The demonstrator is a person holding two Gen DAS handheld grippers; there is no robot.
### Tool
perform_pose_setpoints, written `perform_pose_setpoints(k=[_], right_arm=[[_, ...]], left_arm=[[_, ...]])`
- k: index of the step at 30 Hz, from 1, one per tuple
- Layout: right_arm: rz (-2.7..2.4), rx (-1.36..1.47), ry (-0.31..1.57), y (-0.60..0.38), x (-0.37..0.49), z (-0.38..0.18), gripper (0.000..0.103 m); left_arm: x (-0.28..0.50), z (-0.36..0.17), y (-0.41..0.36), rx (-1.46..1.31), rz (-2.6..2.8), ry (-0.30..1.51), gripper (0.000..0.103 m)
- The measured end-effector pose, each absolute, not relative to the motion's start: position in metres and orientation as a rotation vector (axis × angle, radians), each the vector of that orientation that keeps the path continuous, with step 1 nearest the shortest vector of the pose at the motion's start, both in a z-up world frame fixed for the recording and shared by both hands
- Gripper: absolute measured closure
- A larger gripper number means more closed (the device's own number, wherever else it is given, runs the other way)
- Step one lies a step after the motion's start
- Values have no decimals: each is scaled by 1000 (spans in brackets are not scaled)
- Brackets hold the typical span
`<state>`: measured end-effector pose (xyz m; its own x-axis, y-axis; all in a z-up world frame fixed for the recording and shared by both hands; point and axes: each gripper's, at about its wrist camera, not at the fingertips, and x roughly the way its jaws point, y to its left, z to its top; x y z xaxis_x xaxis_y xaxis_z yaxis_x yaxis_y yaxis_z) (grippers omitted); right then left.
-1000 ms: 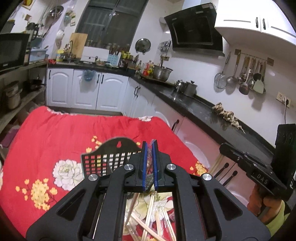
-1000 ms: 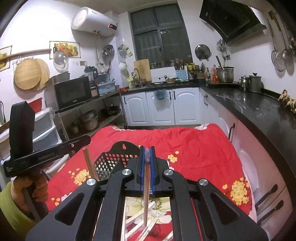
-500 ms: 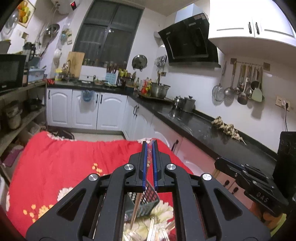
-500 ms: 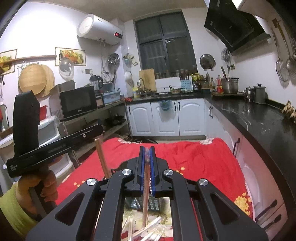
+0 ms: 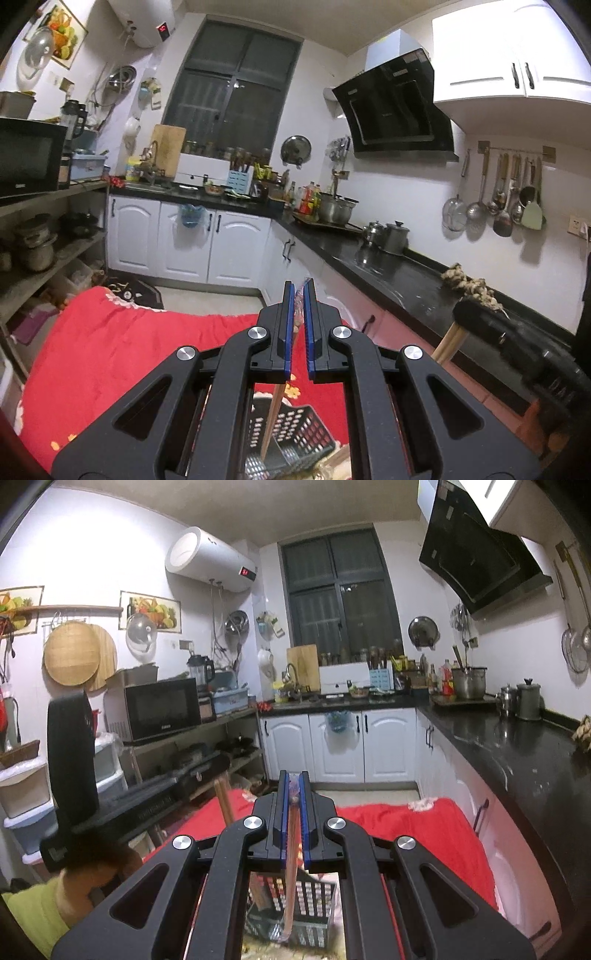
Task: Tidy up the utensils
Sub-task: 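Lower the chopsticks into the caddy compartments and open both tools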
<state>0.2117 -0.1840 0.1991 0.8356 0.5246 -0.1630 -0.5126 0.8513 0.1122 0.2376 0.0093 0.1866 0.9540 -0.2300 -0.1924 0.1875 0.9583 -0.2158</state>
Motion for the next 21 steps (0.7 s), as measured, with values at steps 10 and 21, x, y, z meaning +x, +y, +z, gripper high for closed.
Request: perform_pose_setpoints(k=[10,21], right_arm=[[488,35,169,-177,235,189,97],[389,42,227,-174,256,147,97]], left_arm=[[250,166,19,-220,-187,193,100],[261,134,18,-216,-217,254,100]])
